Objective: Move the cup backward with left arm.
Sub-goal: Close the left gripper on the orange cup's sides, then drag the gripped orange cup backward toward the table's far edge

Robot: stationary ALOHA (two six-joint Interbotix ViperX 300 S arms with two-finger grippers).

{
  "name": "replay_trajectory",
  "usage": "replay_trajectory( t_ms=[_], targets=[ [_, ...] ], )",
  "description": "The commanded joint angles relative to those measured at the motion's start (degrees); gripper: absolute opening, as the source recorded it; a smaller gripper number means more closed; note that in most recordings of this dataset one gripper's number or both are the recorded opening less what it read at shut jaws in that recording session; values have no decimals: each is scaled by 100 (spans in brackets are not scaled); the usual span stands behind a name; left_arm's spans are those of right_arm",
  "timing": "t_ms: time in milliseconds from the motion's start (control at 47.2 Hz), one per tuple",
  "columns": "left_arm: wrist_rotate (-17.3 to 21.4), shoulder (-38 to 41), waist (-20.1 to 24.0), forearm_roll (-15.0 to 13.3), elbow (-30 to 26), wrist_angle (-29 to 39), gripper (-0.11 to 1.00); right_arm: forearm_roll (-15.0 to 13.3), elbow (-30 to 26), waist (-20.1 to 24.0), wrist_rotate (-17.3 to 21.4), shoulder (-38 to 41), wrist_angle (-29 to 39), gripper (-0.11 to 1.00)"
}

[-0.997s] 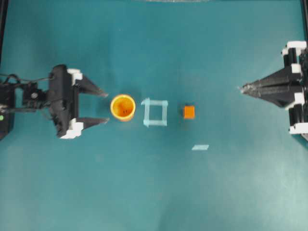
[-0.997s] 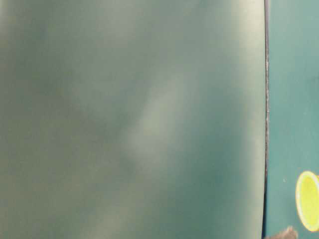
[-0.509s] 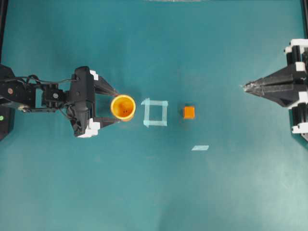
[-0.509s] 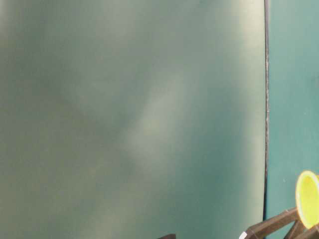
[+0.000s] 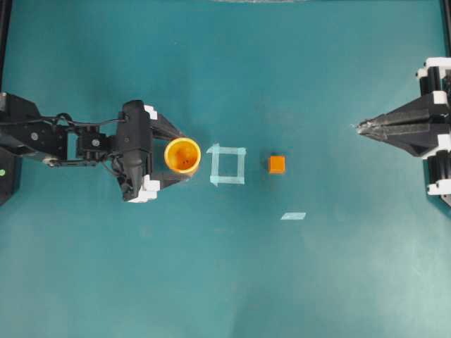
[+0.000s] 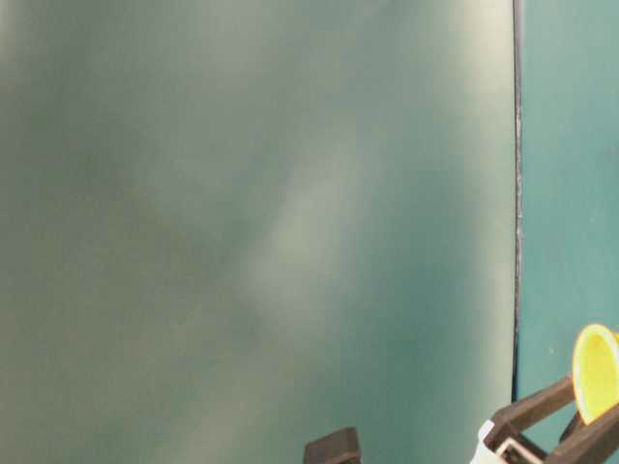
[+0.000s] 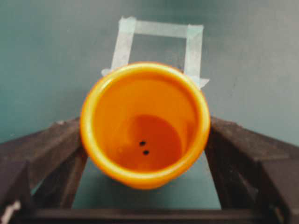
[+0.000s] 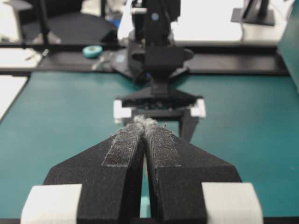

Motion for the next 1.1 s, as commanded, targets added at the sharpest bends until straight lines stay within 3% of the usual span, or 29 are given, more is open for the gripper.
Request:
replay_trajectory(
  t_ms=[0, 254, 445, 891, 1081],
  targets=[
    [0, 53, -18, 0, -132, -158, 84, 9, -176, 9, -9, 18, -35, 0],
    [0, 185, -62, 0, -114, -220, 82, 9, -185, 9, -9, 18, -35, 0],
    [9, 167, -70, 0, -114, -246, 64, 9, -176, 9, -9, 26, -35, 0],
    [185, 149, -53, 18, -114, -510, 64, 9, -185, 9, 0, 26, 9, 0],
    [369, 141, 202, 26, -105, -624, 64, 9, -185, 9, 0, 26, 9, 0]
  ],
)
